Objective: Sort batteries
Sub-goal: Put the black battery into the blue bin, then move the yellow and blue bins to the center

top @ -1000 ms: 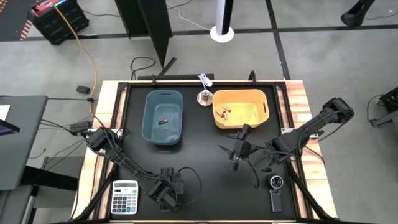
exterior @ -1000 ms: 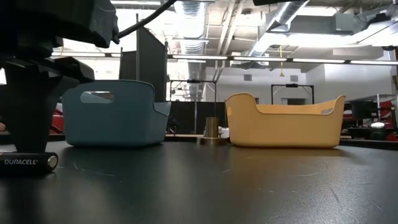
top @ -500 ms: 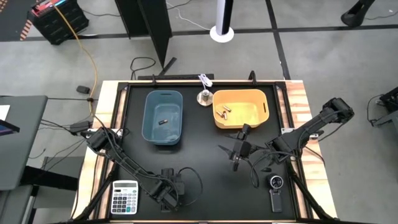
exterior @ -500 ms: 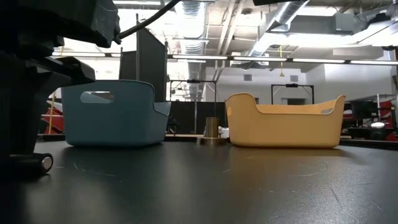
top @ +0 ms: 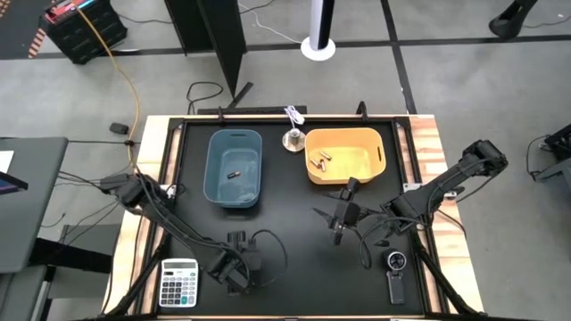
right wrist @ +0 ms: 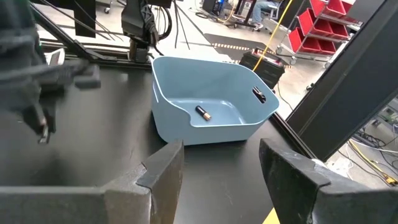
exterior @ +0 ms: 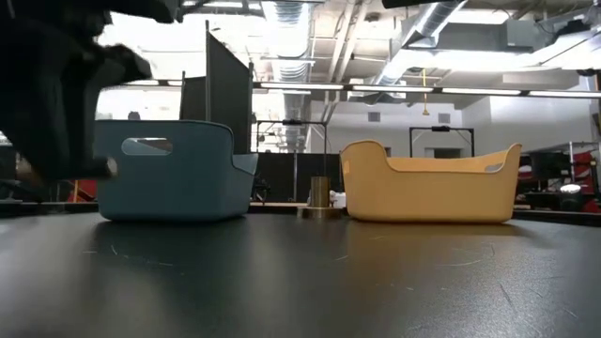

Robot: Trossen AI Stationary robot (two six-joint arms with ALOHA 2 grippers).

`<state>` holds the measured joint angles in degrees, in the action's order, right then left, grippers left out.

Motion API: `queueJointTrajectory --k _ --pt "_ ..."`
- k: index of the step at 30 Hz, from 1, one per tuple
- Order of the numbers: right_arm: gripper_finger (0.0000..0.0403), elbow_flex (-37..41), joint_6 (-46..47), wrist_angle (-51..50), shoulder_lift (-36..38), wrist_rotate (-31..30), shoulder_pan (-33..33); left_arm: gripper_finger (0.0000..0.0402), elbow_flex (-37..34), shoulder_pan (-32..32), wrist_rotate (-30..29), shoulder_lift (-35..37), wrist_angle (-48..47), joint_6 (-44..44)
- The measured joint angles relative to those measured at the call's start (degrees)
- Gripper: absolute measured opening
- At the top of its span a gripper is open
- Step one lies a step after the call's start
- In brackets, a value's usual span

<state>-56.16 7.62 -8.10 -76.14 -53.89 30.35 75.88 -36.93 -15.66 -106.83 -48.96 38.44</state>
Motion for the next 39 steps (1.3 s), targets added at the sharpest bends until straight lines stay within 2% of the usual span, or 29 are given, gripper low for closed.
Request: queueJointTrajectory --k 10,17,22,31,39 --pt "0.0226 0.0 0.0 0.0 0.0 0.0 0.0 0.0038 0.0 2.6 -7.8 12.5 -6.3 -4.1" --pt "0.0226 0.0 0.0 -0.1 0.0 0.0 0.0 0.0038 0.1 8.0 -14.3 22.2 -16.8 -5.1" --pt "0.0226 0.0 0.0 -0.2 0.0 0.0 0.0 0.0038 0.1 14.0 -14.7 26.1 -21.1 -7.5" --pt "0.0226 0.0 0.0 -0.5 0.0 0.0 0.0 0.004 -1.2 24.3 -11.7 26.9 -22.1 -14.1" --pt "0.0226 0.0 -0.1 -0.5 0.0 0.0 0.0 0.0131 -4.6 27.7 -11.8 26.9 -20.5 -16.1"
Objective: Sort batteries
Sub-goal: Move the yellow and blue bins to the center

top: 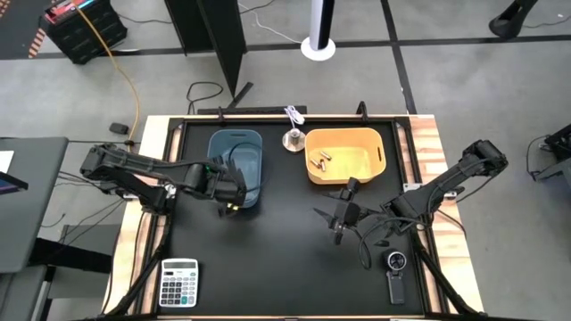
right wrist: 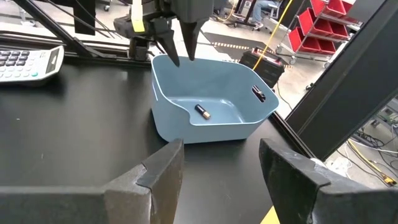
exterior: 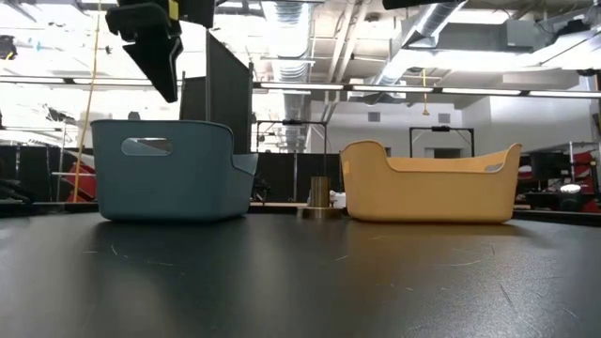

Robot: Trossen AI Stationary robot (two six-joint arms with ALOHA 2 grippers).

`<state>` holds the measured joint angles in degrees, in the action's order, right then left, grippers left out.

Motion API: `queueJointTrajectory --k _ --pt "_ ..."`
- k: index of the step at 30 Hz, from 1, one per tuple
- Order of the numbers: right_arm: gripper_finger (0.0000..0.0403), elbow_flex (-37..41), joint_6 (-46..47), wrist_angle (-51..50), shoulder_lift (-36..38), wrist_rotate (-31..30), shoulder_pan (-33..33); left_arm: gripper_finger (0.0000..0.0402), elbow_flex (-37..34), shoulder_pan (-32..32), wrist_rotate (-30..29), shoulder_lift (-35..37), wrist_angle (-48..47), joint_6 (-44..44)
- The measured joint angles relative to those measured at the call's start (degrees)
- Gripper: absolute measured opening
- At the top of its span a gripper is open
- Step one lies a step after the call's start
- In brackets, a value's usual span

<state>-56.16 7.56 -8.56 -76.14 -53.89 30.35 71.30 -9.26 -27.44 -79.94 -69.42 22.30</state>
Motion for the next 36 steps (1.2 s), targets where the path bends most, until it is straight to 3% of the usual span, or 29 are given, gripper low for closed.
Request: queueJointTrajectory --k 7,13,16,20,22,30,36 --pt "0.0226 0.0 0.0 -0.1 0.0 0.0 0.1 0.0166 -0.1 -1.4 -0.1 0.9 6.3 -4.6" --pt "0.0205 0.0 -2.9 -1.9 0.0 2.8 2.4 0.0135 -1.5 -5.8 -0.6 5.8 20.1 -10.0" --pt "0.0156 0.0 -4.4 -1.8 0.4 2.8 3.8 0.0091 -5.2 -8.4 -2.4 10.5 26.6 -12.4" --pt "0.0054 0.1 -6.5 -1.7 0.8 2.8 5.3 0.0019 -12.6 -11.1 -5.5 18.7 31.9 -12.4" --pt "0.0016 1.1 -7.8 0.1 1.8 3.1 5.7 0.0007 -17.5 -12.1 -5.7 23.3 36.8 -12.4" --pt "0.0004 17.8 -18.1 27.0 12.4 18.9 1.9 0.0001 -34.6 -14.5 -5.7 38.3 52.7 -15.7" --pt "0.0002 33.5 -18.1 36.1 23.7 27.7 -4.1 0.0 -43.9 -14.8 -4.4 44.5 62.4 -20.7"
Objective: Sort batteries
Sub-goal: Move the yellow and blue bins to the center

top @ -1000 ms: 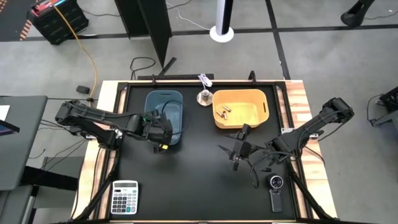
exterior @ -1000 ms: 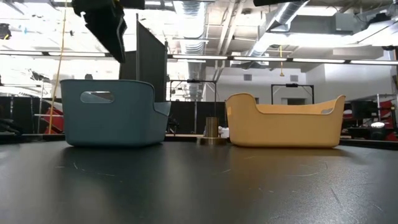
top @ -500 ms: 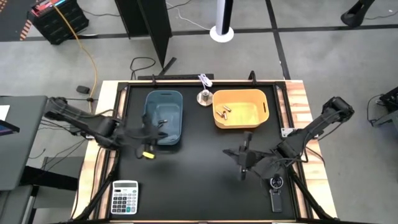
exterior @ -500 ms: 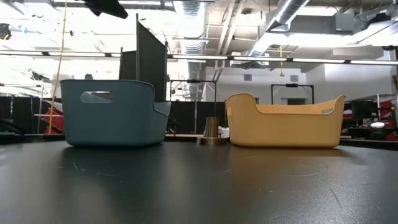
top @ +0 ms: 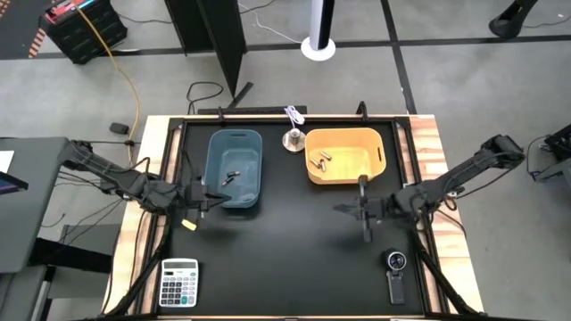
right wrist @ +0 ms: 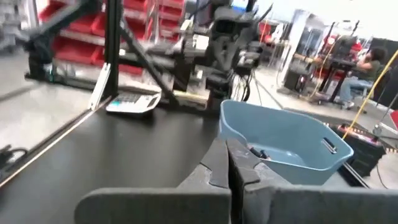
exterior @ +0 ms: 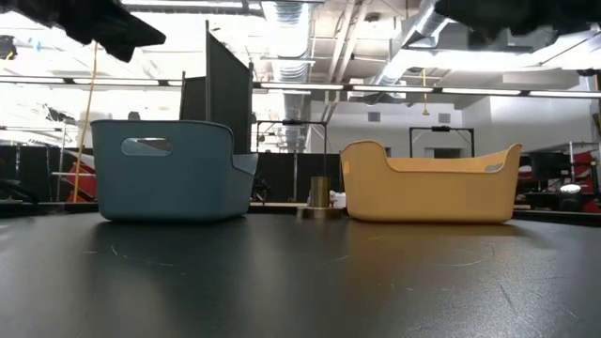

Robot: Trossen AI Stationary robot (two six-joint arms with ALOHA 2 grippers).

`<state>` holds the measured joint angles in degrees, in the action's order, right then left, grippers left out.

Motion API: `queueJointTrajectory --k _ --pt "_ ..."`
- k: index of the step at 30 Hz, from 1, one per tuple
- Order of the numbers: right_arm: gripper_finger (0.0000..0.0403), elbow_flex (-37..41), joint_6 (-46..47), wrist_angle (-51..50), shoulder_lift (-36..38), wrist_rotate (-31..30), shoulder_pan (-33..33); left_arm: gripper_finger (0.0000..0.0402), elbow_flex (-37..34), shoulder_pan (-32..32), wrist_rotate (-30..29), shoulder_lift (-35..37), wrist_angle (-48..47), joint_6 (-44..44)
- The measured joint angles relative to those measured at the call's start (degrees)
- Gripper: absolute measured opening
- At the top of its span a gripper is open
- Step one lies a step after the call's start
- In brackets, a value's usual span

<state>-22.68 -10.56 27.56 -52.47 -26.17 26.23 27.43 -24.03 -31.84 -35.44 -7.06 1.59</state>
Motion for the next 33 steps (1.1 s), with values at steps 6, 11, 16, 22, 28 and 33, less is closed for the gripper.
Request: queueJointTrajectory --k 6,11,16,22,28,33 --pt "0.0001 12.0 0.1 5.2 12.7 1.0 -1.3 0.0 -8.8 0.3 0.5 4.1 11.1 -4.1" --pt "0.0001 17.5 0.0 5.5 22.9 1.0 -1.3 0.0 -12.5 1.6 2.1 7.1 11.8 -2.8" --pt "0.0 20.2 1.1 3.3 30.0 0.9 -1.3 0.0 -14.6 2.9 3.1 10.3 12.3 -1.8" --pt "0.0 20.0 4.8 2.6 31.4 -0.1 -3.8 0.0 -14.6 4.6 3.5 10.7 11.7 0.1" --pt "0.0001 11.2 15.2 -10.5 23.7 -2.7 -10.6 0.0 -12.6 6.2 3.5 10.5 10.9 1.0" --pt "0.0015 -0.1 17.2 -16.8 11.5 -2.8 -15.2 0.0 -8.1 8.1 3.5 7.3 6.2 3.4"
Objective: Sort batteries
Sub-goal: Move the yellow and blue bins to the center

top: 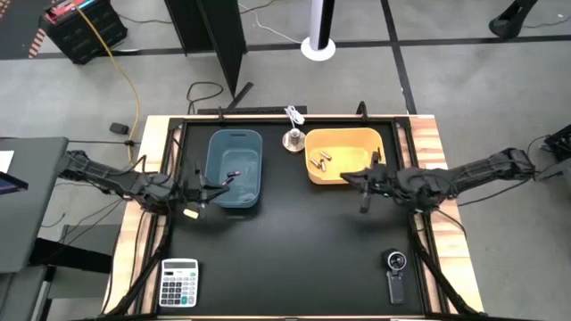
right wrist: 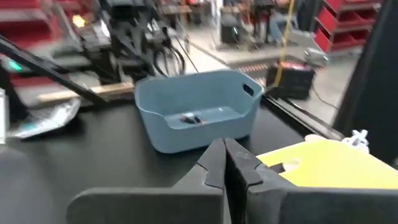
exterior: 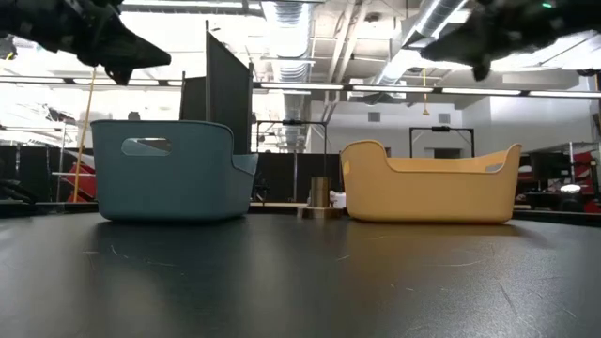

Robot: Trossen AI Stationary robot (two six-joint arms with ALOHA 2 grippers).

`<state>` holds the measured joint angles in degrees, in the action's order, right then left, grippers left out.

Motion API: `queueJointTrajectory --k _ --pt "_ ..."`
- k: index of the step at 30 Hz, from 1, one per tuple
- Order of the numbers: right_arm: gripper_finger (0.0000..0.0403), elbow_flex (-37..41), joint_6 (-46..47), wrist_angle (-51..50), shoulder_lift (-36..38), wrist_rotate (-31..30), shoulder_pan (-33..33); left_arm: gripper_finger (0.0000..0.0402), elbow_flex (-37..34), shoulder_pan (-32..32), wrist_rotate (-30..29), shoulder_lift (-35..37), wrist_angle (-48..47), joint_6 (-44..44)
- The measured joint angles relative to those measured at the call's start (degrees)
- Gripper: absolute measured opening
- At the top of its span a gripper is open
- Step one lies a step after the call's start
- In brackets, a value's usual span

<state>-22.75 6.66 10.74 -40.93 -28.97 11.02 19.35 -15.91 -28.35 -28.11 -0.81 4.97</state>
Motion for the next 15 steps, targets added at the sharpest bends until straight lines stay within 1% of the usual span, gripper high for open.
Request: queueJointTrajectory --k 3,7,11,15 --pt "0.0034 -6.0 0.3 -4.9 -7.2 0.1 -2.3 0.0 2.9 0.8 -0.3 -3.2 -3.1 1.6" --pt "0.0077 -12.1 1.0 -9.0 -15.2 1.2 -4.8 0.0 6.4 1.7 -1.3 -6.8 -5.1 2.9" --pt "0.0134 -16.7 2.6 -11.9 -22.3 4.4 -7.4 0.0 8.7 2.9 -1.5 -8.8 -6.3 3.0" --pt "0.0198 -20.3 3.9 -15.4 -28.4 5.4 -8.8 0.0 9.2 4.3 -1.5 -8.7 -6.2 3.5"
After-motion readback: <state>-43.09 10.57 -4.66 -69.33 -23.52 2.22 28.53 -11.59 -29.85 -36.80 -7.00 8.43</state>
